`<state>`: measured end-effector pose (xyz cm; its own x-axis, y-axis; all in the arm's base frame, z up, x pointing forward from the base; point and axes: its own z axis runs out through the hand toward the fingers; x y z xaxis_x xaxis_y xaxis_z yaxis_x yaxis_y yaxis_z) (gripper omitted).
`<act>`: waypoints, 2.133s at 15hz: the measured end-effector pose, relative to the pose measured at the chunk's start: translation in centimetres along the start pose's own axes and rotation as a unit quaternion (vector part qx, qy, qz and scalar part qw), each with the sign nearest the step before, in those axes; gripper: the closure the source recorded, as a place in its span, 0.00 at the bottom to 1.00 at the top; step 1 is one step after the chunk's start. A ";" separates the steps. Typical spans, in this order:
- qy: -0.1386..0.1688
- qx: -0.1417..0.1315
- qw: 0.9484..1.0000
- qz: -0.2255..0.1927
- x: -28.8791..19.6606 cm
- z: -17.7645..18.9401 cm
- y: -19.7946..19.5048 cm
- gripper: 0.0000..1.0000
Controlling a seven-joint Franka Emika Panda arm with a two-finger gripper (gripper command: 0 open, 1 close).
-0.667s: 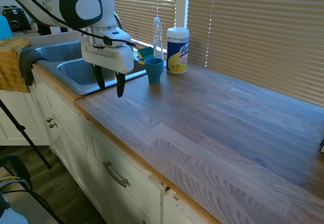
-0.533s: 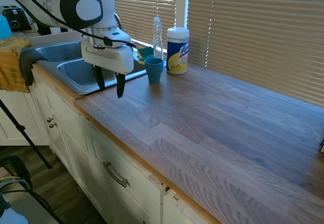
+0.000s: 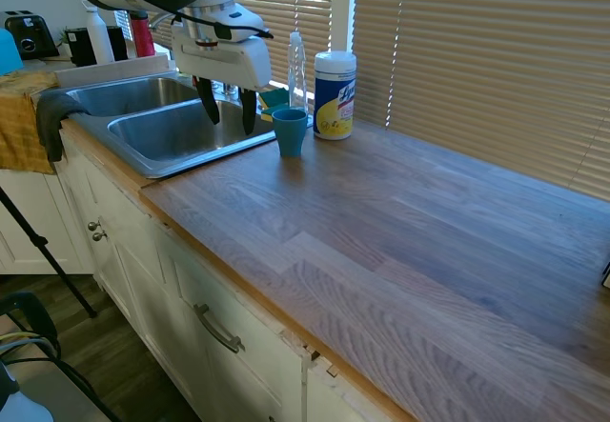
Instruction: Put the mug in the sink
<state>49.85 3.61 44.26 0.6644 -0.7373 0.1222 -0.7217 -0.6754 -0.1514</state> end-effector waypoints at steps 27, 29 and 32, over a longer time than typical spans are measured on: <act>0.019 -0.013 0.999 0.045 7.0 12.1 -14.6 1.00; 0.019 -0.015 0.999 0.047 7.1 12.4 -14.5 1.00; 0.019 -0.017 0.998 0.049 7.2 12.5 -14.4 1.00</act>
<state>67.45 8.14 35.02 0.5834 -0.7990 0.1459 -0.7890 -0.6001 -0.1316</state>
